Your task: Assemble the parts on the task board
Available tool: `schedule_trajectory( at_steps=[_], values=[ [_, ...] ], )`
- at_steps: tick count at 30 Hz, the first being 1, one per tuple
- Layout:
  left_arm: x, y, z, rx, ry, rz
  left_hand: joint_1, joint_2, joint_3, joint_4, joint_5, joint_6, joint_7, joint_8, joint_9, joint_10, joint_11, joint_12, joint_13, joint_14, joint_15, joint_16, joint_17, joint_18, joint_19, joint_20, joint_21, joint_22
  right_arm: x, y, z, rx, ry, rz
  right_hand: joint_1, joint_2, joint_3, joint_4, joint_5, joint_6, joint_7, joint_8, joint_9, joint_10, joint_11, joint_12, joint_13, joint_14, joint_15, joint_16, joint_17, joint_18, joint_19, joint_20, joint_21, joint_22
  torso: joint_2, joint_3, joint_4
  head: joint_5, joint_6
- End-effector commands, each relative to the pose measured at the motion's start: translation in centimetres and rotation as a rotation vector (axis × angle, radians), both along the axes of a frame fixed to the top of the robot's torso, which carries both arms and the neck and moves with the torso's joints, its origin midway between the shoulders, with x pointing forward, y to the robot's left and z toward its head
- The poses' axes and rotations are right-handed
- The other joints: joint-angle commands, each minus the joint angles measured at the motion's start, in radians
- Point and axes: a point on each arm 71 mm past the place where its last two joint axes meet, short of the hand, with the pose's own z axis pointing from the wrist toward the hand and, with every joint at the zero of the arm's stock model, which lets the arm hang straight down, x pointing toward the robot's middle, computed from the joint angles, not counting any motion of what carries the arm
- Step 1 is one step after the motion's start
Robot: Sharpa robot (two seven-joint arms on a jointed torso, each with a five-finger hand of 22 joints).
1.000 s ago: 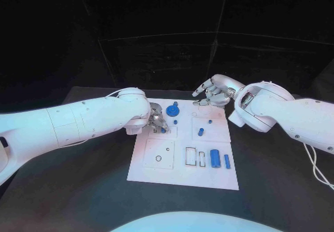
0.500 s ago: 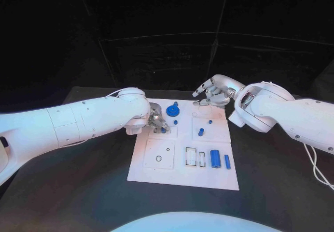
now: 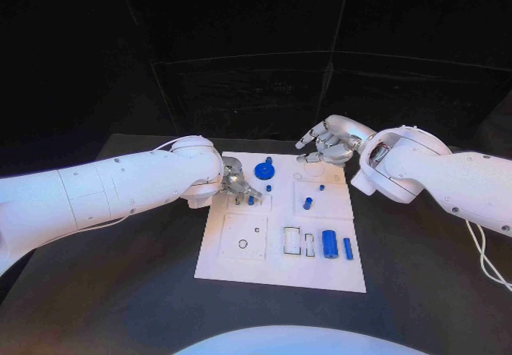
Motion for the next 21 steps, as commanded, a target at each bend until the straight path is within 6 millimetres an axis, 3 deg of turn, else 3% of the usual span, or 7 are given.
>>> schedule_trajectory(
  at_steps=[1,6,12,16,21],
  values=[
    [0.2,0.0,1.2,-0.063,-0.057,0.025,0.026,0.002,-0.02,0.004,-0.003,-0.015,0.005,-0.01,0.001,-0.015,0.0,-0.014,-0.016,0.108,-0.005,0.003,0.263,-0.011,0.009,-0.008,-0.013,-0.017,0.1,-0.1,0.2,0.006,-0.007,0.0,0.0,-0.001,0.001,0.004,0.004,-0.008,0.002,0.005,-0.001,-0.005,0.001,-0.003,-0.001,0.051,-0.006,-0.004,-0.001,0.017,-0.006,-0.003,-0.005,-0.001,0.0,0.0002,0.0011,0.0,0.002],
    [0.7,0.6,3.0,-0.086,-0.078,0.036,0.073,0.012,-0.067,0.014,-0.004,-0.049,0.019,-0.034,-0.006,-0.048,0.013,-0.046,-0.057,0.108,0.003,0.003,0.263,-0.001,-0.01,-0.002,-0.054,-0.07,0.1,-0.1,0.1,0.005,-0.007,0.0,0.0,-0.001,0.001,0.004,0.004,-0.008,0.002,0.005,-0.001,-0.005,0.001,-0.003,-0.001,0.051,-0.006,-0.004,-0.002,0.017,-0.006,-0.003,-0.005,-0.002,0.0,0.0003,-0.0003,0.0,0.003],
    [1.7,1.9,4.9,-0.052,-0.078,0.048,0.132,0.028,-0.108,0.018,-0.003,-0.103,0.047,-0.087,-0.037,-0.1,0.035,-0.094,-0.118,0.104,0.02,-0.004,0.252,0.01,-0.031,0.012,-0.104,-0.133,0.2,-0.1,0.1,0.004,-0.006,-0.001,0.001,0.0,0.003,0.005,0.006,-0.008,0.002,0.005,-0.001,-0.006,0.001,-0.004,-0.001,0.05,-0.006,-0.005,-0.004,0.017,-0.007,-0.003,-0.006,-0.003,0.0,0.001,-0.0007,0.004,0.003],
    [2.7,2.8,5.5,-0.023,-0.068,0.063,0.162,0.056,-0.128,0.025,0.0,-0.112,0.058,-0.114,-0.064,-0.106,0.047,-0.093,-0.122,0.105,0.03,-0.004,0.253,0.011,-0.03,0.022,-0.11,-0.137,0.3,-0.1,0.1,0.004,-0.006,-0.001,0.002,0.001,0.004,0.005,0.008,-0.009,0.002,0.005,-0.001,-0.006,0.001,-0.004,-0.002,0.05,-0.006,-0.006,-0.004,0.017,-0.007,-0.003,-0.006,-0.004,0.001,0.0016,-0.0009,0.005,0.005],
    [4.0,3.2,5.6,-0.001,-0.059,0.083,0.18,0.064,-0.154,0.031,0.0,-0.108,0.064,-0.13,-0.086,-0.108,0.051,-0.089,-0.121,0.105,0.036,-0.003,0.253,0.012,-0.029,0.029,-0.114,-0.139,0.3,0.0,0.1,0.005,-0.007,-0.001,0.003,0.001,0.005,0.005,0.01,-0.009,0.002,0.005,-0.001,-0.007,0.001,-0.004,-0.002,0.05,-0.006,-0.006,-0.004,0.017,-0.007,-0.003,-0.007,-0.004,0.001,0.0007,-0.001,0.007,0.007]
  ],
)
